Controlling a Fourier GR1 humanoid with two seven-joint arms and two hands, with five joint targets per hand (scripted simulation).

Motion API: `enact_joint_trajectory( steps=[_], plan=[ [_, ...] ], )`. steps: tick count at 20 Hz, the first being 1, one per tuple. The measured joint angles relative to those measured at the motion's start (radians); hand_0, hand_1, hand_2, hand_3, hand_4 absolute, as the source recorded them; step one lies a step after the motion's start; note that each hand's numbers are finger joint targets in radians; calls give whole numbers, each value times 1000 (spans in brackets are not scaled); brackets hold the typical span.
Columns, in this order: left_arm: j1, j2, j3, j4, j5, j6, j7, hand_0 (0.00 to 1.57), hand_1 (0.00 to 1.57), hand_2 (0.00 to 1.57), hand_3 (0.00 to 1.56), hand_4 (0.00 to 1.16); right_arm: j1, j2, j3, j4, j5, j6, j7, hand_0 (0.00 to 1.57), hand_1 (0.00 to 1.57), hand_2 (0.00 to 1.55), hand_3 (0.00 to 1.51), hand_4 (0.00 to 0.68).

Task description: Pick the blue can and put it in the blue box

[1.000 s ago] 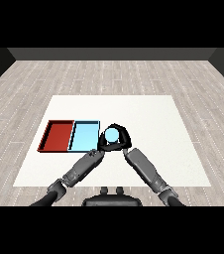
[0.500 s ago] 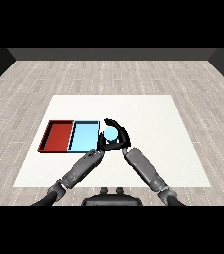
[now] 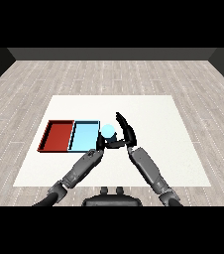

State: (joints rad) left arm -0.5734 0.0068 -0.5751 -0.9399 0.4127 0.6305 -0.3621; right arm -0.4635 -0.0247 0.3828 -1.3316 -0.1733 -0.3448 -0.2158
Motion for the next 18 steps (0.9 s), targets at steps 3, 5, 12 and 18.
enact_joint_trajectory(
  steps=[3, 5, 12, 18],
  plan=[
    [9, 9, 19, 2, 13, -11, 0, 1571, 1571, 1571, 1481, 1145, 7, 1, -64, -43, -66, 36, 5, 0, 0, 0, 0, 0],
    [20, 3, 33, 10, 10, -9, -18, 1571, 1571, 1571, 1487, 1144, 20, -13, -105, -84, -102, 64, 12, 0, 0, 0, 0, 0],
    [25, 53, 117, 18, -10, -14, -38, 1571, 1571, 1566, 1478, 1152, 137, -93, -226, -285, -198, 140, -3, 0, 0, 0, 0, 0],
    [1, 159, 186, 35, -36, -39, 23, 1571, 1571, 1568, 1481, 1130, 236, -131, -313, -369, -248, 171, -10, 0, 0, 0, 0, 0]
  ],
)
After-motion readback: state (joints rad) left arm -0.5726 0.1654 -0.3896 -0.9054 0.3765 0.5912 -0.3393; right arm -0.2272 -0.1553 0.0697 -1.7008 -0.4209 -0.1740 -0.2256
